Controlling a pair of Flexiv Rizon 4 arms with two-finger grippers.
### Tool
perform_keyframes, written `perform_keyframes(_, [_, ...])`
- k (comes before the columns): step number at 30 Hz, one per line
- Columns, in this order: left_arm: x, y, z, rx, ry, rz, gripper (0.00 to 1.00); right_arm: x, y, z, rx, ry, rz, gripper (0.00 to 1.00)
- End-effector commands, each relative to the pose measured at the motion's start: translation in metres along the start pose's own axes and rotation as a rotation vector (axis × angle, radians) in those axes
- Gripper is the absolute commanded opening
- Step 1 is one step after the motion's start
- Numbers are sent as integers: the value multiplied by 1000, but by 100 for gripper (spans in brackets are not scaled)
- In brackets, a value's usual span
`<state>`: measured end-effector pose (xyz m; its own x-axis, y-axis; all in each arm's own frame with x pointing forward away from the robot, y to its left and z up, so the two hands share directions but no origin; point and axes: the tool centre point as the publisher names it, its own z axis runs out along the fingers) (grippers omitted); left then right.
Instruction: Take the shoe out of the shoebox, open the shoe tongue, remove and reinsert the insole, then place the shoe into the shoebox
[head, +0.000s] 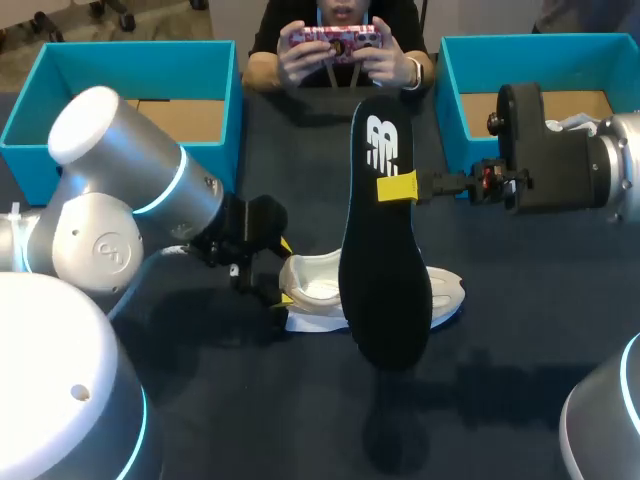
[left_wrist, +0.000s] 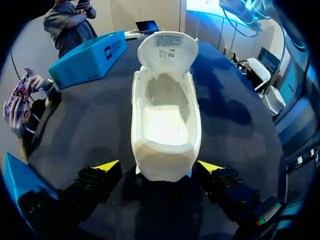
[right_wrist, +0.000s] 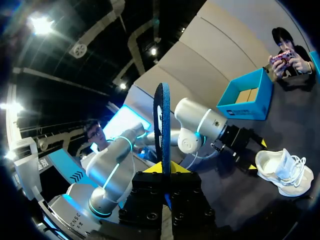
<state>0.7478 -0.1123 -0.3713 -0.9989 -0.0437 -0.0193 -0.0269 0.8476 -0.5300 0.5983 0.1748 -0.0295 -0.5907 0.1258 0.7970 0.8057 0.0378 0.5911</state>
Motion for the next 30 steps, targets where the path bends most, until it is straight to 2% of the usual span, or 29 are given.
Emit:
perform_keyframes(1, [5,-8,-15,-104,-5,-5,100,0,-1,2,-3,-2,1,0])
perform_keyframes(16, [8,-16,-27,-340,48,27,100,0,-1,2,-3,-2,1,0])
perform_keyframes(20, [13,-19,-30,-379,110,47,100,0,-1,2,-3,-2,1,0])
perform_keyframes(25, [12,-25,-34,-470,61,67,100,0,-1,2,-3,-2,1,0])
perform_keyframes(30, [11,-30,-40,-492,47,75,100,0,-1,2,-3,-2,1,0])
